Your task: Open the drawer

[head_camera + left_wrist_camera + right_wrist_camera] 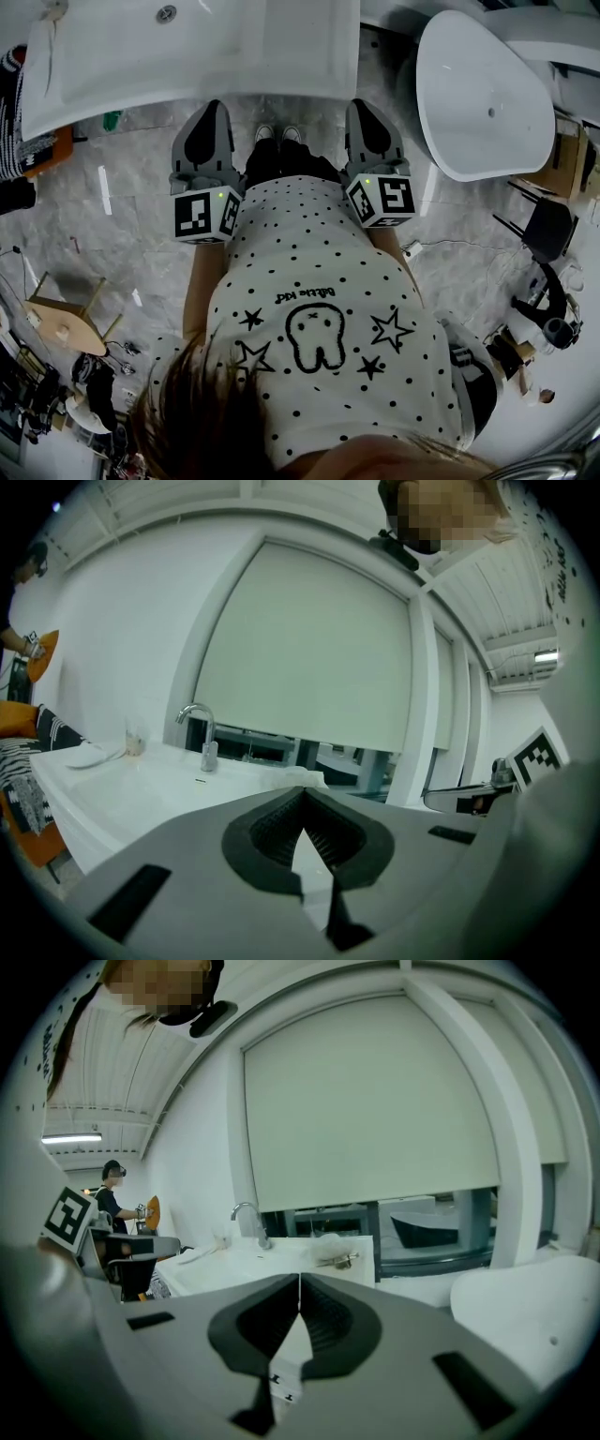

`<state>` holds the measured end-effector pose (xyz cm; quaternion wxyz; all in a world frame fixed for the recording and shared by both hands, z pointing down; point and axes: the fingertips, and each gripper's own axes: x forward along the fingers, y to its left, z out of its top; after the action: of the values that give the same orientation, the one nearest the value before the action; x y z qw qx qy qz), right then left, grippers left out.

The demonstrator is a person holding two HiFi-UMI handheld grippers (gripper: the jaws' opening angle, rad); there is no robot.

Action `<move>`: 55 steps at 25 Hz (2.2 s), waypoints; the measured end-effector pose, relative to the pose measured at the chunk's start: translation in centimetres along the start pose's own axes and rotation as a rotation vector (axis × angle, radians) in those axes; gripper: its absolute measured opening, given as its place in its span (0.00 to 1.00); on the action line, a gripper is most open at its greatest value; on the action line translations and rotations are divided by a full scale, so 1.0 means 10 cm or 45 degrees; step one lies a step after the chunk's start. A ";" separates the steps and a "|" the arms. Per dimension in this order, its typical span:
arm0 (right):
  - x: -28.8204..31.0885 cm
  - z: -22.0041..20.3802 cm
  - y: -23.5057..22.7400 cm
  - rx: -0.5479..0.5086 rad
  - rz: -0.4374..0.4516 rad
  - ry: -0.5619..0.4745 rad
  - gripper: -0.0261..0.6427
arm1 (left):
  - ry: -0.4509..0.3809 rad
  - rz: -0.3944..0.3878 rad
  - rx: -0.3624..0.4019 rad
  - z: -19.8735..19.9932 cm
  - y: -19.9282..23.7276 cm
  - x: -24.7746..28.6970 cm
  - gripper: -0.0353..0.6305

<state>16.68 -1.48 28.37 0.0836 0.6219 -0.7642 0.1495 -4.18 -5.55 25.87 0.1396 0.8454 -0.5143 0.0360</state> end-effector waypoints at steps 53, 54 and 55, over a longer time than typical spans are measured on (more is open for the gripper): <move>0.17 -0.04 0.06 -0.053 0.001 0.077 0.06 | 0.325 -0.059 -0.001 -0.81 0.20 0.22 0.07; 0.17 -0.05 0.06 -0.053 0.003 0.084 0.06 | 0.350 -0.073 0.003 -0.87 0.18 0.24 0.09; 0.17 -0.07 0.06 -0.052 0.006 0.091 0.06 | 0.376 -0.087 0.004 -0.94 0.16 0.26 0.12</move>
<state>15.72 -2.69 29.47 0.1230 0.6126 -0.7650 0.1562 -3.60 -5.89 35.78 0.2136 0.8481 -0.4590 0.1561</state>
